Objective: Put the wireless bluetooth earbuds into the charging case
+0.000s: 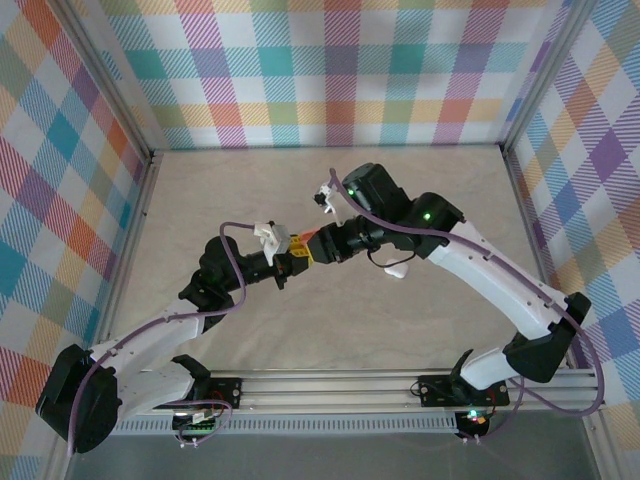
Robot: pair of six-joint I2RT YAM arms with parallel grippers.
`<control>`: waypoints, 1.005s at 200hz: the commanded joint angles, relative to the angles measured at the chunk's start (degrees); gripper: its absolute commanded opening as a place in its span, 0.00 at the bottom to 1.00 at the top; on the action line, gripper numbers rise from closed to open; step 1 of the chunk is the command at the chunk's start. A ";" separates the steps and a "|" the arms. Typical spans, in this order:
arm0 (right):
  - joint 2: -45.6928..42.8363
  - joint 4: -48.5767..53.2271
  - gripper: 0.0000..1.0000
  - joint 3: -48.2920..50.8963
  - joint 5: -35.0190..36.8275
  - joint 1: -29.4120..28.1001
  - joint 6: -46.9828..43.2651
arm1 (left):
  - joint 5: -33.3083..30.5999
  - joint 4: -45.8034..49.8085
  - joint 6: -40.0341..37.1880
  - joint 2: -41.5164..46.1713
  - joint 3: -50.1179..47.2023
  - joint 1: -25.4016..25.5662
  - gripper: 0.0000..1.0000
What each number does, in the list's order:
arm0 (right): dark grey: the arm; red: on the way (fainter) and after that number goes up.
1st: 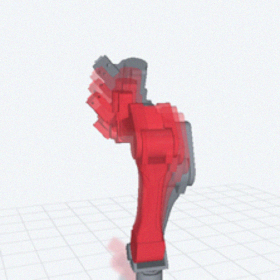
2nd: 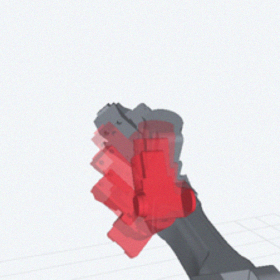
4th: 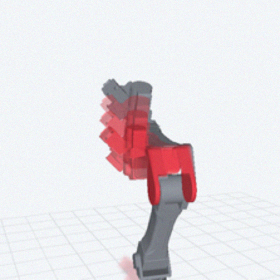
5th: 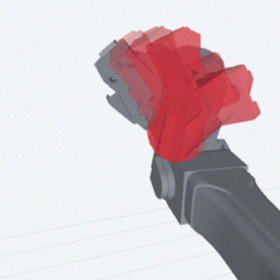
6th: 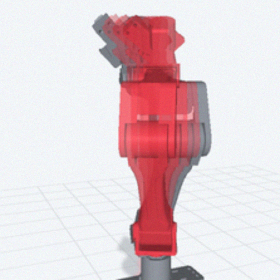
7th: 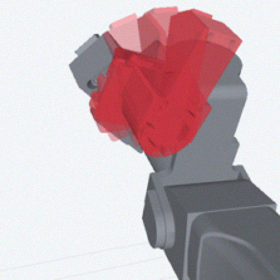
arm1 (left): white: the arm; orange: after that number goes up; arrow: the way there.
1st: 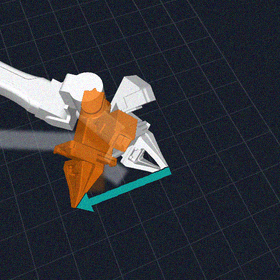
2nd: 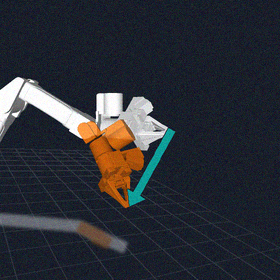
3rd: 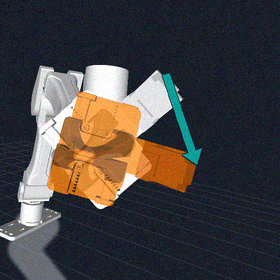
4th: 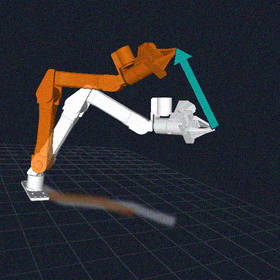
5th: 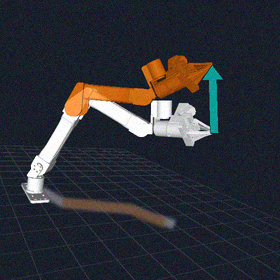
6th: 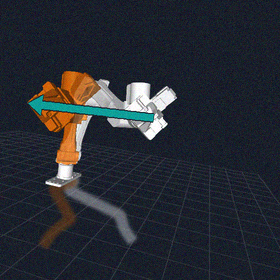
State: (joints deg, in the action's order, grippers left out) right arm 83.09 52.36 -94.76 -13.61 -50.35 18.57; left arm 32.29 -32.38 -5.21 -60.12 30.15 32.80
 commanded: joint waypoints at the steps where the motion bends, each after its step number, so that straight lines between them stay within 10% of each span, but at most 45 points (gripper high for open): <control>1: -0.48 -0.53 0.32 0.30 1.47 -0.54 -0.37 | 1.72 0.14 -0.50 1.32 1.66 -0.72 0.00; 201: 6.00 0.02 0.31 -4.01 7.28 -3.24 2.04 | 2.60 0.74 -0.85 1.48 1.81 -0.72 0.00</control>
State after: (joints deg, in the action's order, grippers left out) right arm 87.77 52.34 -96.97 -6.42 -53.28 19.92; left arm 33.61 -31.35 -5.41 -59.77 30.17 32.80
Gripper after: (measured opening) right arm 0.315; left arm 0.183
